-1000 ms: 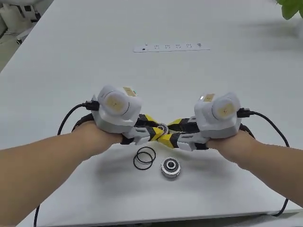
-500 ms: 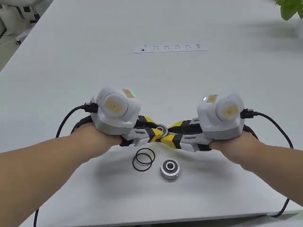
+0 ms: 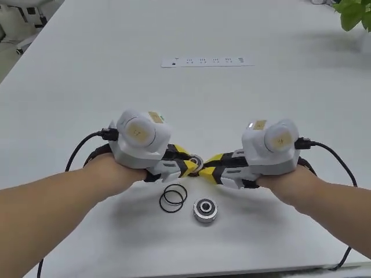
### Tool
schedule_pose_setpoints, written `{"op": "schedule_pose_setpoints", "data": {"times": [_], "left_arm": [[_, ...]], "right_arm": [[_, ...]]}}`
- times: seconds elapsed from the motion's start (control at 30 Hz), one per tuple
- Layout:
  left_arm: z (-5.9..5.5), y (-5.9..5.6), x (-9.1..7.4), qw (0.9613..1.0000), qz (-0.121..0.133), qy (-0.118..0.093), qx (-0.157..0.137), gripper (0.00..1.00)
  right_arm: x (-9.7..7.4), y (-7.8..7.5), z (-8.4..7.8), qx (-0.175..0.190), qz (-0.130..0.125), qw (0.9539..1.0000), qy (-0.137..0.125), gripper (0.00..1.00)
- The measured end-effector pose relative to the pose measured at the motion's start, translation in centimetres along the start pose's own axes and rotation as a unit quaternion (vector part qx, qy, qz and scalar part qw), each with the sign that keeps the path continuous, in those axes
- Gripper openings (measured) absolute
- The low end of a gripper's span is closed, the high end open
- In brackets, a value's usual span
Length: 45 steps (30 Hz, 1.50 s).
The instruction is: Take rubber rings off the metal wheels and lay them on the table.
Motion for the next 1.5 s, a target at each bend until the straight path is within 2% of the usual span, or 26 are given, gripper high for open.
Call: {"op": "schedule_pose_setpoints", "data": {"times": [0.1,0.23,0.33,0.5,0.57,0.67,0.77,0.87,1.03,1.27,1.37,1.5], "left_arm": [[0.0,0.0,0.0,1.0,-0.001,0.002,0.002,0.12],[0.0,0.0,0.0,1.0,0.0,0.001,0.003,0.12],[0.0,0.0,0.0,1.0,0.001,0.0,0.004,0.12],[0.0,-0.1,-0.1,1.0,0.002,0.002,0.008,0.12],[-0.1,-0.2,-0.1,1.0,0.0,0.004,0.009,0.12],[0.0,-0.2,-0.1,0.9999,0.0,0.006,0.011,0.11],[0.0,-0.2,-0.1,0.9999,0.004,0.007,0.011,0.11],[0.0,-0.2,-0.1,0.9999,0.007,0.008,0.012,0.11],[0.0,-0.2,0.0,0.9998,0.01,0.012,0.014,0.11],[0.0,-0.2,0.0,0.9997,0.014,0.013,0.016,0.11],[0.0,-0.2,0.0,0.9997,0.017,0.013,0.015,0.11],[0.1,-0.2,0.1,0.9996,0.019,0.013,0.013,0.11]], "right_arm": [[-0.2,-0.3,0.1,0.002,-0.003,1.0,0.001,0.0],[-0.1,-0.3,0.1,0.007,-0.007,0.9999,0.005,0.0],[-0.2,-0.5,0.1,0.058,-0.005,0.9983,0.001,0.0],[-0.5,-1.0,0.0,0.102,-0.007,0.9946,-0.012,0.0],[-0.6,-1.1,0.1,0.125,-0.01,0.9919,-0.018,0.0],[-0.9,-1.0,0.7,0.162,-0.005,0.9858,-0.044,0.0],[-0.9,-0.6,0.7,0.16,-0.006,0.9862,-0.041,0.0],[-1.0,-0.4,0.8,0.172,-0.007,0.984,-0.046,0.0],[-0.9,-0.5,1.1,0.164,-0.003,0.9856,-0.042,0.0],[-0.8,-0.7,1.0,0.166,0.003,0.9852,-0.041,0.0],[-0.7,-0.7,1.1,0.159,-0.001,0.9864,-0.041,0.0],[-0.7,-0.9,1.1,0.17,-0.003,0.9844,-0.044,0.0]]}}
Point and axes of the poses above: the centre of the closed fingertips' face, and the gripper's own axes: x roughly forward along the fingers, y roughly to its left, z roughly out of its top, the point moved 3 cm from there along -x, roughly backward along the fingers, and after that the axes turned 3 degrees about y, right-handed, at the moved point
